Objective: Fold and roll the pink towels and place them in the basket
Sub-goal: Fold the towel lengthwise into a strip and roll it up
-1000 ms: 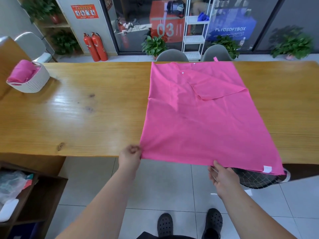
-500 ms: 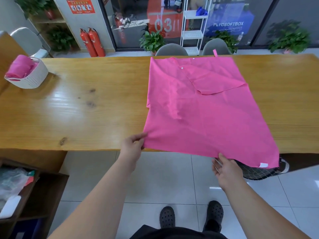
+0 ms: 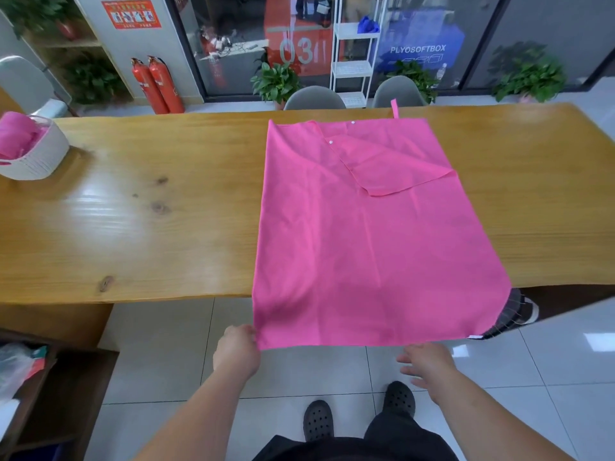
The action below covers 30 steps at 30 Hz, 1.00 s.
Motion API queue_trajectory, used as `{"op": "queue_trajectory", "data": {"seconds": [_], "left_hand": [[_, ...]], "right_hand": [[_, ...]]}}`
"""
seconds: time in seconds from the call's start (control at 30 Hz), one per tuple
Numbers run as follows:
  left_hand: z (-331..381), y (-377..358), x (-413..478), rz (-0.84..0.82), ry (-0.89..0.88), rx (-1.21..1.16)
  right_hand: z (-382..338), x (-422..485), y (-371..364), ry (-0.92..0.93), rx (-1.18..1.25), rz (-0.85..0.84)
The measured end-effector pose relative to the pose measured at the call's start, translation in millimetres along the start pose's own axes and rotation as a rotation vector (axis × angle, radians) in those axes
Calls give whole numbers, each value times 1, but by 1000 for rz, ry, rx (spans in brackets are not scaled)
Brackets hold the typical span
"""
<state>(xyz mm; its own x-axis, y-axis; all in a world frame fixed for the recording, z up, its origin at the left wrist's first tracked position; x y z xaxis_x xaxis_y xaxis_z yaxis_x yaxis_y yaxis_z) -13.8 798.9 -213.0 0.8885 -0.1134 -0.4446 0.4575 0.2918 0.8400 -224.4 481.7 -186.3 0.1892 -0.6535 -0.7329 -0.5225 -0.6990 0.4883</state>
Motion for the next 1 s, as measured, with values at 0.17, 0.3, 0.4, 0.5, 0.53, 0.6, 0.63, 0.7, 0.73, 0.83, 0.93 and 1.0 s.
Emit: {"op": "queue_trajectory", "data": {"seconds": [0.17, 0.3, 0.4, 0.5, 0.53, 0.6, 0.63, 0.7, 0.73, 0.83, 0.93, 1.0], "left_hand": [[65, 14, 5, 244, -415, 69], [127, 17, 18, 54, -586, 203], [136, 4, 29, -28, -610, 345], [125, -3, 34, 88, -590, 417], [124, -4, 35, 139, -599, 442], [129, -4, 38, 209, -633, 491], [132, -2, 40, 202, -630, 485], [141, 1, 43, 134, -605, 447], [146, 1, 46, 87, -600, 441], [160, 2, 50, 41, -567, 449], [173, 8, 55, 179, -594, 497], [183, 9, 59, 200, -617, 503]], "right_hand": [[-43, 15, 21, 668, -745, 257], [-86, 40, 34, 859, -1007, 115], [-93, 55, 38, 798, -1121, 31], [-87, 55, 42, 815, -1192, 110], [-87, 55, 44, 853, -1195, 169], [-92, 56, 48, 955, -1176, 225], [-96, 59, 49, 984, -1155, 210], [-103, 71, 53, 963, -1102, 163], [-106, 77, 56, 926, -1093, 131], [-113, 90, 66, 879, -1168, 121], [-126, 96, 74, 980, -1148, 172], [-133, 103, 77, 975, -1130, 132]]}}
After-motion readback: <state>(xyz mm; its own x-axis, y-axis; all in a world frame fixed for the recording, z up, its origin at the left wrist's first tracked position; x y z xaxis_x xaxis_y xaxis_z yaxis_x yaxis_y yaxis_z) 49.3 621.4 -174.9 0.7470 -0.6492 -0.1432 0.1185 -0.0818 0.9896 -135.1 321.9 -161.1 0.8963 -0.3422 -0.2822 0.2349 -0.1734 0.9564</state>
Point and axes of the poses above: each hand's wrist, its own x-axis towards the middle knuckle, its own y-axis out of the back of the hand, z = x × y, the point moved 1 cm from there along x, towards the middle knuckle, and after that the axes turned 3 degrees about z, right-handed, at the moved point
